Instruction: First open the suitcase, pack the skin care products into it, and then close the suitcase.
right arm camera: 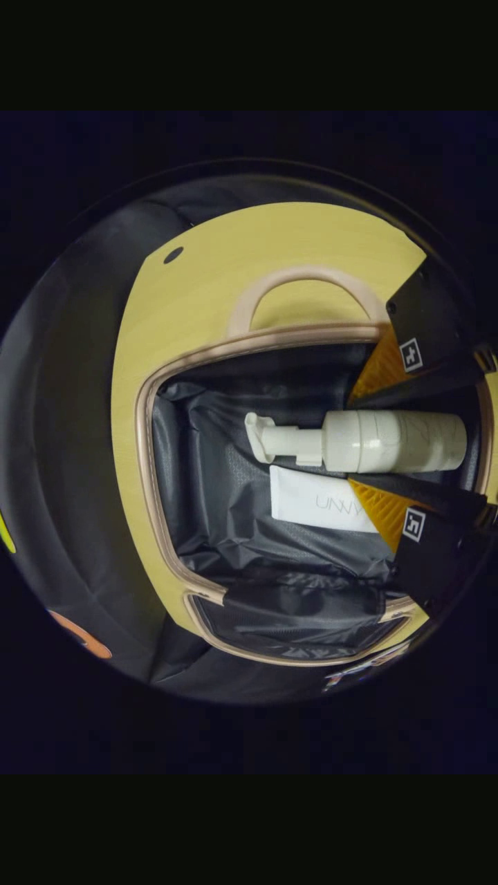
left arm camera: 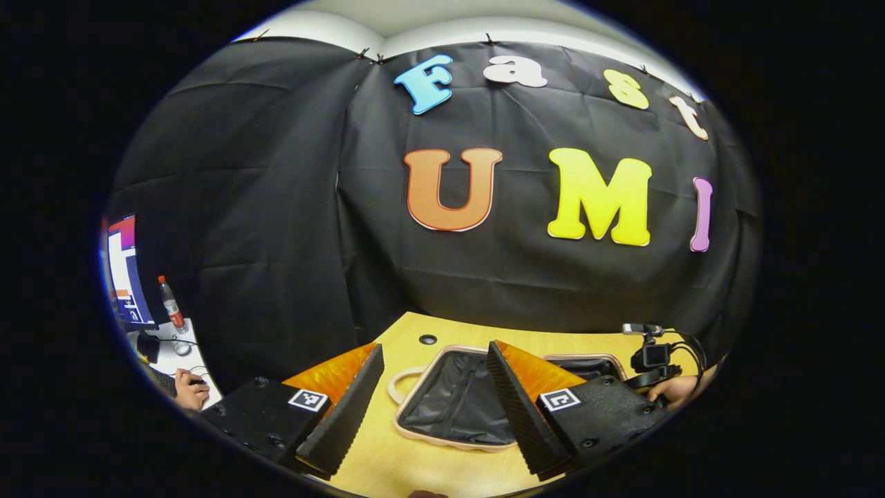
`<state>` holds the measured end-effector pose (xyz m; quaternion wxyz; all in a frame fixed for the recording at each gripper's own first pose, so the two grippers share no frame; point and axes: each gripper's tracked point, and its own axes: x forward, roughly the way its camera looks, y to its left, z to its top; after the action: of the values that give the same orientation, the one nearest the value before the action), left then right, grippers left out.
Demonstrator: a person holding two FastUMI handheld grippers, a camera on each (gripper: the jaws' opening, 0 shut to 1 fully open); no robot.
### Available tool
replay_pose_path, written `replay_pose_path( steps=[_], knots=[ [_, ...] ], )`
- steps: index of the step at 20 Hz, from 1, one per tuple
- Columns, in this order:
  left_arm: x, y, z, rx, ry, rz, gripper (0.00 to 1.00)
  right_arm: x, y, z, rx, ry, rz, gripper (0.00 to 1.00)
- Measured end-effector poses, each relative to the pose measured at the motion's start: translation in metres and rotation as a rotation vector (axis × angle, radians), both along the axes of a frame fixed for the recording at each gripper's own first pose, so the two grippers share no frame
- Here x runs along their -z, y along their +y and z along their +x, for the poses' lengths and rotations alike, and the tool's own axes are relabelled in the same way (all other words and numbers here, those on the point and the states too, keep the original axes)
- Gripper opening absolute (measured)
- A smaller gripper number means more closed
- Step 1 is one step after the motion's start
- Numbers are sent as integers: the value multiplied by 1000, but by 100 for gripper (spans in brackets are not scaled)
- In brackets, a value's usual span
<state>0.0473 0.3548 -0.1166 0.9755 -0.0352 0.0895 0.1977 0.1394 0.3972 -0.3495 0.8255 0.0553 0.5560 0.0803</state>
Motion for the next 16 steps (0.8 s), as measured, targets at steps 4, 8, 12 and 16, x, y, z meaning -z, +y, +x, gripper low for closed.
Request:
replay_pose_path(
  steps=[4, 8, 12, 16],
  knots=[
    [30, 41, 12, -22, 24, -90, 95, -55, -6, -12, -70, -129, 28, 74],
    [75, 80, 27, -55, 73, -249, 95, -140, -37, -29, -139, -359, 41, 80],
    [129, 110, 40, -71, 96, -472, 96, -223, -86, -53, -154, -577, 49, 77],
    [185, 110, 62, -43, 127, -770, 97, -296, -145, -88, -159, -765, 59, 80]
  ],
)
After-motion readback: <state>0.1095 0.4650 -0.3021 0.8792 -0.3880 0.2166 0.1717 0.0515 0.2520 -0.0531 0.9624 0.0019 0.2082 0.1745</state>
